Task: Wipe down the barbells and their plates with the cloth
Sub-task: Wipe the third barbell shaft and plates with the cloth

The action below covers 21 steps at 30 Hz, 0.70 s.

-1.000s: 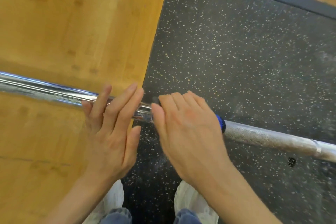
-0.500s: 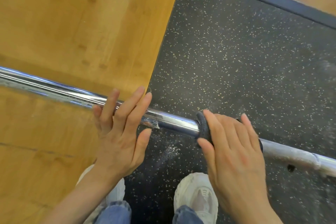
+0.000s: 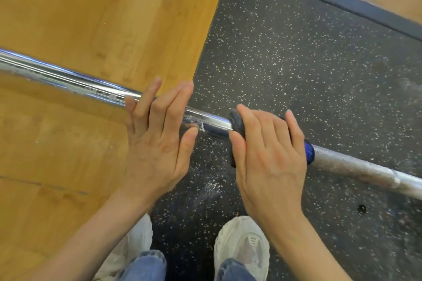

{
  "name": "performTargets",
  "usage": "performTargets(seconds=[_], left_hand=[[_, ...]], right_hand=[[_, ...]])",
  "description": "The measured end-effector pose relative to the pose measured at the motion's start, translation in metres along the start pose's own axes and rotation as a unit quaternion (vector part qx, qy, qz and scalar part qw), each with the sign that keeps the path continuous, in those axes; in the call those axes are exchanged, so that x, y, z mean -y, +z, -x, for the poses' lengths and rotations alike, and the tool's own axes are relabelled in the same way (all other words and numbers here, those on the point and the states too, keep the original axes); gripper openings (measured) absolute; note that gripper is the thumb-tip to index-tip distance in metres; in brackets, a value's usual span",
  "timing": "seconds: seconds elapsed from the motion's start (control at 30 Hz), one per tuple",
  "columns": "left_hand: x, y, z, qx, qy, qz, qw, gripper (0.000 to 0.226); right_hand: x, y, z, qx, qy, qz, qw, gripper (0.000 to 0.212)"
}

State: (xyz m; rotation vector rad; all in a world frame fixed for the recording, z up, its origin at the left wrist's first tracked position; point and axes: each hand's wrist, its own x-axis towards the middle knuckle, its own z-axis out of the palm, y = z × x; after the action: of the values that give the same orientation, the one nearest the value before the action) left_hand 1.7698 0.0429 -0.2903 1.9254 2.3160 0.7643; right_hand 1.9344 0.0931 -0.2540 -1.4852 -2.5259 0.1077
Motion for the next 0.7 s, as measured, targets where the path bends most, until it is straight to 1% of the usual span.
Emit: performTargets(seconds=[0.07,0.1,0.2,0.3,0.4,0.47,0.57,0.63,0.7], left_hand=[[-0.001,0.001,-0.006,0.0,0.0,0.003,1.0,0.054],[0.0,0.001,-0.009,0.001,0.0,0.004,1.0,0.055],[0.001,0.003,-0.019,-0.003,-0.001,0.003,1.0,0.055],[-0.002,0.007,-0.029,-0.017,-0.014,0.002,1.0,0.053],[-0.003,0.011,-0.04,-0.031,-0.018,-0.008,0.999,0.052],[-0.003,0.012,-0.047,-0.027,-0.016,-0.009,0.999,0.051],[-0.002,0.011,-0.058,-0.026,-0.016,-0.01,1.0,0.05],[-0.002,0.011,-0.064,-0.019,-0.017,-0.014,1.0,0.049],[-0.003,0.013,-0.071,-0.014,-0.022,-0.014,1.0,0.049]], right_hand=[[-0.011,-0.001,-0.006,0.015,-0.054,0.001,0.998,0.05],[-0.022,-0.003,-0.003,0.022,-0.067,0.002,0.998,0.052],[-0.047,-0.007,0.007,0.011,-0.036,0.016,0.999,0.052],[-0.028,0.006,-0.008,-0.03,-0.006,0.006,1.0,0.048],[-0.014,0.013,-0.03,-0.034,-0.066,-0.008,0.997,0.049],[-0.034,0.011,-0.027,-0.026,-0.086,0.014,0.996,0.049],[-0.061,0.009,-0.014,-0.043,-0.038,0.046,0.997,0.05],[-0.055,0.02,-0.019,-0.077,-0.012,0.046,0.996,0.049],[-0.046,0.029,-0.032,-0.105,-0.027,0.041,0.993,0.048]])
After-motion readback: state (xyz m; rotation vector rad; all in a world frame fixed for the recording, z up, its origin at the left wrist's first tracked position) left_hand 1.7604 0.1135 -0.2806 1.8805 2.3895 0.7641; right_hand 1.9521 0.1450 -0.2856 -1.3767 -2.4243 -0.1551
